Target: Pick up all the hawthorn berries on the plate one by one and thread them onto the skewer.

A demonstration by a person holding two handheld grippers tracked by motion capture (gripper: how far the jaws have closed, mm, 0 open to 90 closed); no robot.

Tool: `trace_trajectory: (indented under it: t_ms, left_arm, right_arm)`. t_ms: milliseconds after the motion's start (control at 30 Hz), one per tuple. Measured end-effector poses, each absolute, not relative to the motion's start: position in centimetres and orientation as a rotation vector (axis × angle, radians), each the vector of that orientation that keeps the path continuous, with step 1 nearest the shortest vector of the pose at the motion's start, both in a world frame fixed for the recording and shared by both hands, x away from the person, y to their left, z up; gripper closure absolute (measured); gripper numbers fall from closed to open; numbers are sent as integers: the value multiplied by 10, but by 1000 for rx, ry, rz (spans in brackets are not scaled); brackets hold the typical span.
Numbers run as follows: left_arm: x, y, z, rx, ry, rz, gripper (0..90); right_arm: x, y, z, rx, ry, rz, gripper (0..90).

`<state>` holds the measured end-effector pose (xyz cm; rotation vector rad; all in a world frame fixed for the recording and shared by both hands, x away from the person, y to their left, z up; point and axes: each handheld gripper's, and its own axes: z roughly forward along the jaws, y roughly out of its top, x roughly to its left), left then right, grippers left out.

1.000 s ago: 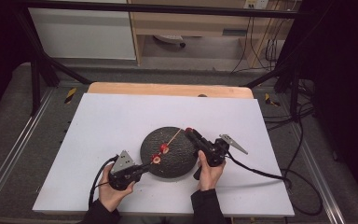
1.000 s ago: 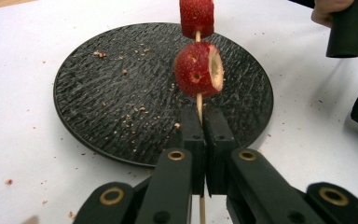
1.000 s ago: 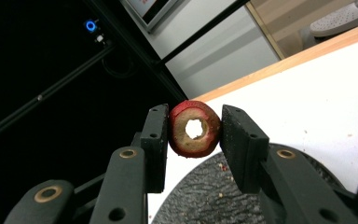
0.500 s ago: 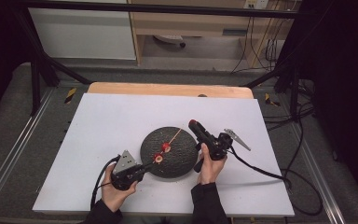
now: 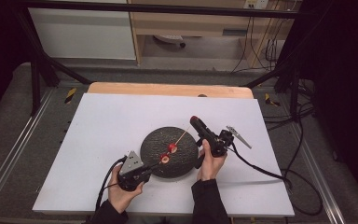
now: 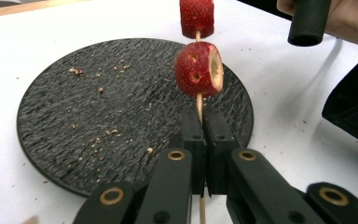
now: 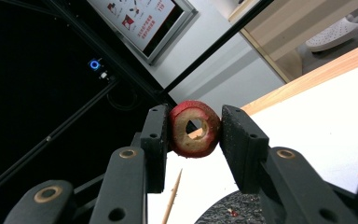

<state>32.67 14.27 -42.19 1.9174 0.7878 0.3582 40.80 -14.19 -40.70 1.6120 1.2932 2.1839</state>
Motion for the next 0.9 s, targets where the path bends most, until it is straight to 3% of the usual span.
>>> trace_trajectory:
  t_ms: [900]
  left_arm:
    - [326, 133, -423, 1880, 792, 400, 879]
  right_arm:
    - [407, -141, -406, 1617, 1258, 2234, 631]
